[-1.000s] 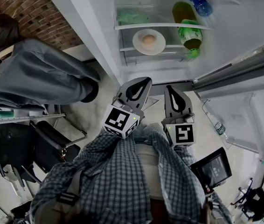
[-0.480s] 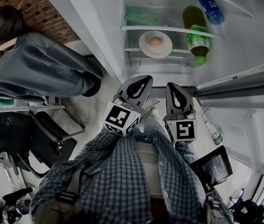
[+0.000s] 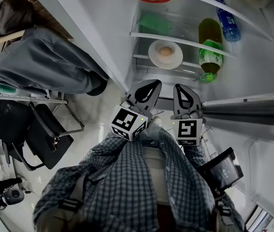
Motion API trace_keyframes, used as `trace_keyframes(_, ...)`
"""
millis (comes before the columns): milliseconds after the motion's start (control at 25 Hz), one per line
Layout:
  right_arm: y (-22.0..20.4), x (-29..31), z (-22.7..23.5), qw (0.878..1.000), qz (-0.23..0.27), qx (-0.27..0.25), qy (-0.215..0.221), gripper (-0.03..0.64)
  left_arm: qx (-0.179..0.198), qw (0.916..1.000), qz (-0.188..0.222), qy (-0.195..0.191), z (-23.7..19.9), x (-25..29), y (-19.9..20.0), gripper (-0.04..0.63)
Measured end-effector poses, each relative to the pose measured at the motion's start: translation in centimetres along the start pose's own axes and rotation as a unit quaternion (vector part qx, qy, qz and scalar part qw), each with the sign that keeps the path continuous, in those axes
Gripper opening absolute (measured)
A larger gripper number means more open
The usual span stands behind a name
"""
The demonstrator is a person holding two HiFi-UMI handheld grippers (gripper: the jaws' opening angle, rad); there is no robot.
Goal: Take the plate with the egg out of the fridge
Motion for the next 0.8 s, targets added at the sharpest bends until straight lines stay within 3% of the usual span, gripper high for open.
trace_keyframes(120, -1.2, 1.6, 0.8, 0.999, -0.026, -0.032, -0.002, 0.006, -0.011, 0.9998, 0.001, 0.016, -0.1, 0.3, -0.2, 0.006)
trace_keyframes(240, -2.0, 3.2, 1.0, 0.991, -0.053, -0.123, 0.001, 0.008, -0.019, 0.9993, 0.006, 0.033, -0.5, 0.5, -0.2, 0.006)
trace_keyframes(440, -2.9, 5.2, 0.5, 0.965, -0.081, -0.25, 0.014, 0.009, -0.041, 0.9978, 0.0, 0.052, -1.1, 0.7, -0.7, 0.006)
trace_keyframes(560, -3.9, 6.5, -0.2, 0.941, -0.093, -0.325, 0.033, 0.065, -0.049, 0.9969, -0.004, 0.061, -1.3, 0.8, -1.0, 0.006)
trace_keyframes(800, -4.8, 8.9, -1.1, 0.912, -0.092, -0.397, 0.05, 0.081, -0.065, 0.9958, -0.018, 0.062, -1.4, 1.1, -1.6, 0.007)
Point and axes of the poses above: the fingertips, and each gripper's own axes: x forward along the fingers, z to its right, y out of its top, the point moved 6 cm from there along -x, backward along the fingers, and after that the axes turned 1 degree about -y, right-handed, at the moved point
